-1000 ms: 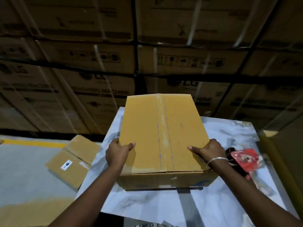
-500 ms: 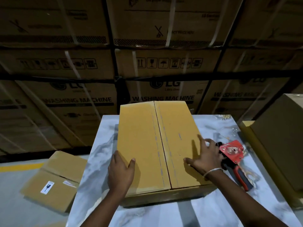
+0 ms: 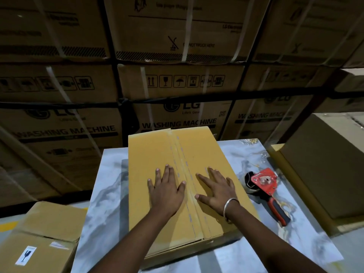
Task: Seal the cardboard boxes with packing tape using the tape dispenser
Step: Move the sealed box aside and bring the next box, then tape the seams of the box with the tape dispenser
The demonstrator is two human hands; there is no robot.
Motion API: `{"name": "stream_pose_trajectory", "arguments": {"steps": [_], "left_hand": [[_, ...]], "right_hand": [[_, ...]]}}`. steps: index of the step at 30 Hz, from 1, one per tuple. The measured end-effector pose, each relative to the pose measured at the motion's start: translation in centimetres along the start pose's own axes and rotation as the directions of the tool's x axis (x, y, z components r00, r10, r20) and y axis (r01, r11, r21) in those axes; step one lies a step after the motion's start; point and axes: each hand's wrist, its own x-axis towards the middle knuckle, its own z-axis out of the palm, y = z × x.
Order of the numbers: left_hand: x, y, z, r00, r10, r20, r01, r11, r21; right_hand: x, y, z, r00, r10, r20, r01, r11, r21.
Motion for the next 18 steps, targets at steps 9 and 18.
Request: {"name": "stream_pose_trajectory", "arguments": {"steps": [9,18], "left_hand": [[2.2,0.9,1.1,0.992,0.086,0.091,-0.096,0.989,0.109],[2.6,1.1,2.4,0.992,0.098,0.079,-0.110,0.980,0.167]], "right_hand": [[1.1,3.9,0.0,0.932,0.244,-0.269,-0.040,0.805,0.592],[1.2,18.9,2.1,0.483,0.875,-0.028,-0.755,0.432,0.493]]}}
